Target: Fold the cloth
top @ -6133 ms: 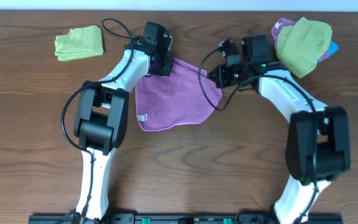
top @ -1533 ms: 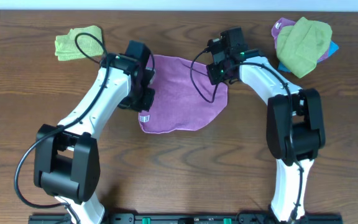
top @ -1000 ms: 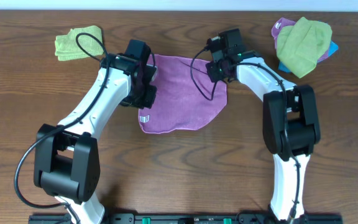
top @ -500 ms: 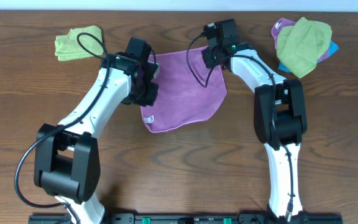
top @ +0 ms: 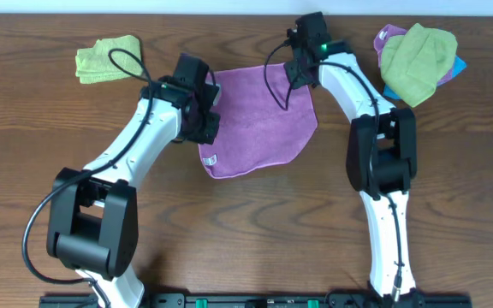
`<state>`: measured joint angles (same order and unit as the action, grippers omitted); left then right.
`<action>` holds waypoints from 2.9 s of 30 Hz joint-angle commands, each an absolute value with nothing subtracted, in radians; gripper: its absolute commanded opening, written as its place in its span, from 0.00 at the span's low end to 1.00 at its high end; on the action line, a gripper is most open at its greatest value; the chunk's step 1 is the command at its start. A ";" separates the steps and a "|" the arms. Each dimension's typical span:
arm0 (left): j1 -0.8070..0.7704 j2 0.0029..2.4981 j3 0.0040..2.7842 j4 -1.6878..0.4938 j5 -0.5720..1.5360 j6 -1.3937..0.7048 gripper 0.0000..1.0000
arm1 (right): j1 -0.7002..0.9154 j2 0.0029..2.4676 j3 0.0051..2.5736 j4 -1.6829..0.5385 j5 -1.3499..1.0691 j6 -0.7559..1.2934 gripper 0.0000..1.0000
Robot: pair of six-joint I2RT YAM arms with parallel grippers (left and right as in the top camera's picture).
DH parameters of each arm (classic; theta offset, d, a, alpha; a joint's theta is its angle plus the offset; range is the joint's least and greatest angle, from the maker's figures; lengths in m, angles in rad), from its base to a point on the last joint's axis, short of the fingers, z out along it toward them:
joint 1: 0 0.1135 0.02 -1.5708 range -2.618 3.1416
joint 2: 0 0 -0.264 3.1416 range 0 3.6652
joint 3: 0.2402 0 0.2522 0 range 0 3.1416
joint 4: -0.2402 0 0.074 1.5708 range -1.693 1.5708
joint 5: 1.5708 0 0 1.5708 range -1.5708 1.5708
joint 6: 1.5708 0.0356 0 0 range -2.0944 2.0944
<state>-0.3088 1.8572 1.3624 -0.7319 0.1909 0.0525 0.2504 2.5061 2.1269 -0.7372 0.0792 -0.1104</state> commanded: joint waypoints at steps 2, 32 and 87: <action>-0.307 1.877 1.326 -0.694 0.211 0.056 0.06 | 0.249 2.466 2.249 -0.815 0.071 -0.105 0.65; -0.408 1.623 1.285 -0.867 0.179 0.094 0.06 | 0.029 1.492 1.341 -0.795 -0.232 -0.226 0.63; -0.342 1.681 0.910 -0.455 0.281 -0.360 0.52 | -0.021 1.687 1.066 -0.508 -0.554 -0.169 0.68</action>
<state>-0.3576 1.6642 0.9123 -0.4614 0.3115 -0.3557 -0.0132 1.6882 1.0676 -0.5076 -0.5396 -0.1833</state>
